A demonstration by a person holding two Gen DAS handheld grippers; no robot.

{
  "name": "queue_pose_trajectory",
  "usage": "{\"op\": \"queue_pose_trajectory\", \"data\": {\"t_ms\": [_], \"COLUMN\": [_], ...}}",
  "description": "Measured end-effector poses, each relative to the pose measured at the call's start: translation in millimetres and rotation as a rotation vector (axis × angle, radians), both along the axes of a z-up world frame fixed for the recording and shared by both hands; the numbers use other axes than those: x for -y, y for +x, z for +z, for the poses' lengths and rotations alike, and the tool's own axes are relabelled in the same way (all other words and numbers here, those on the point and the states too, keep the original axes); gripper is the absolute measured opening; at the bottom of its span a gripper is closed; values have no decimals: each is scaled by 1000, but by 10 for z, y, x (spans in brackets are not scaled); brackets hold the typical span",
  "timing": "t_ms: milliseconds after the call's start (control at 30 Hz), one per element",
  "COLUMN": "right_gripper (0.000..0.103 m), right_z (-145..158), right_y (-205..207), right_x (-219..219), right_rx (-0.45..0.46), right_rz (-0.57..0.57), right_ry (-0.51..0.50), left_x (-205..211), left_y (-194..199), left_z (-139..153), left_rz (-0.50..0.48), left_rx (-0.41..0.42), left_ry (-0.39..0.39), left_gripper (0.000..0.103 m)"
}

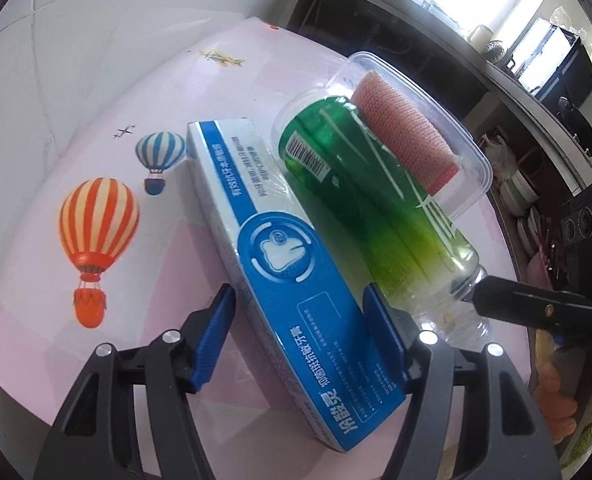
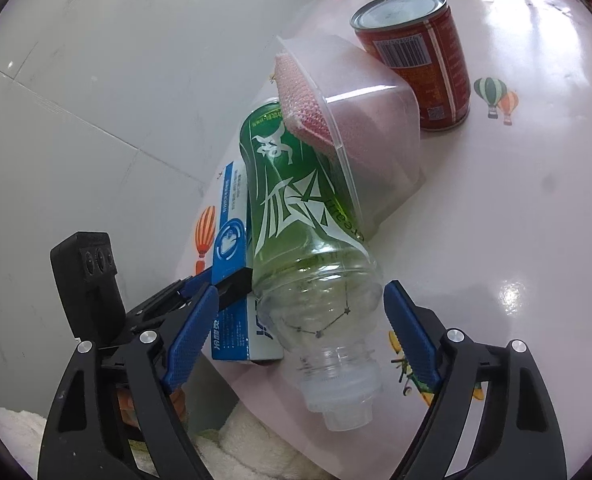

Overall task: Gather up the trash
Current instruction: 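Grasp the green bottle with the right tool while the left tool grasps the blue toothpaste box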

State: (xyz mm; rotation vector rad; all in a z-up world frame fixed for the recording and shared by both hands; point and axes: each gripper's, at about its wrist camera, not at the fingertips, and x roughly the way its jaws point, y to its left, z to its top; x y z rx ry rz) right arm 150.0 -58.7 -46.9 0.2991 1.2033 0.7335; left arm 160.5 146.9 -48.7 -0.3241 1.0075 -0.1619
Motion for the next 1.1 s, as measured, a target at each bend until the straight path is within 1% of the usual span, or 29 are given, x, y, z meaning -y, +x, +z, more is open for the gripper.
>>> {"op": "queue_pose_trajectory", "data": {"t_ms": [100, 133, 233, 367, 533, 667, 700, 733, 767, 800, 867, 1033, 1100], "right_gripper": [69, 62, 62, 62, 62, 63, 63, 66, 70, 72, 75, 76, 71], "right_z": [-5, -17, -34, -83, -87, -80, -63, -51, -33, -24, -6, -75, -170], "right_y": [-22, -30, -78, -218, -462, -584, -599, -618, -618, -617, -602, -444, -423], "right_x": [-82, -97, -111, -126, -87, -92, -113, -139, -148, -184, -237, -503, -610], "right_rx": [2, -5, -18, -16, -22, -28, -24, -18, -10, 0, 18, 19, 8], "right_rz": [6, 8, 14, 18, 11, 23, 29, 34, 36, 37, 37, 51, 38], "right_ry": [-21, -19, 1, -9, -34, -68, -82, -98, -109, -118, -138, -147, -157], "left_x": [-41, -52, -61, -53, -77, -102, -104, -105, -102, -98, -86, -28, -7], "left_y": [-58, -86, -179, -258, -360, -474, -483, -496, -499, -493, -479, -419, -395], "left_z": [11, 12, 18, 28, 46, 55, 61, 69, 82, 94, 105, 101, 75], "left_rz": [13, 15, 8, -13, -63, -99, -99, -98, -96, -92, -85, -74, -63], "left_rx": [-3, -3, -11, -26, -66, -97, -100, -101, -98, -93, -85, -65, -63], "left_ry": [8, 12, 14, 12, -6, 2, 8, 14, 18, 17, 11, 56, 78], "left_gripper": [63, 63, 63, 62, 61, 61, 61, 61, 61, 62, 66, 68, 68]}}
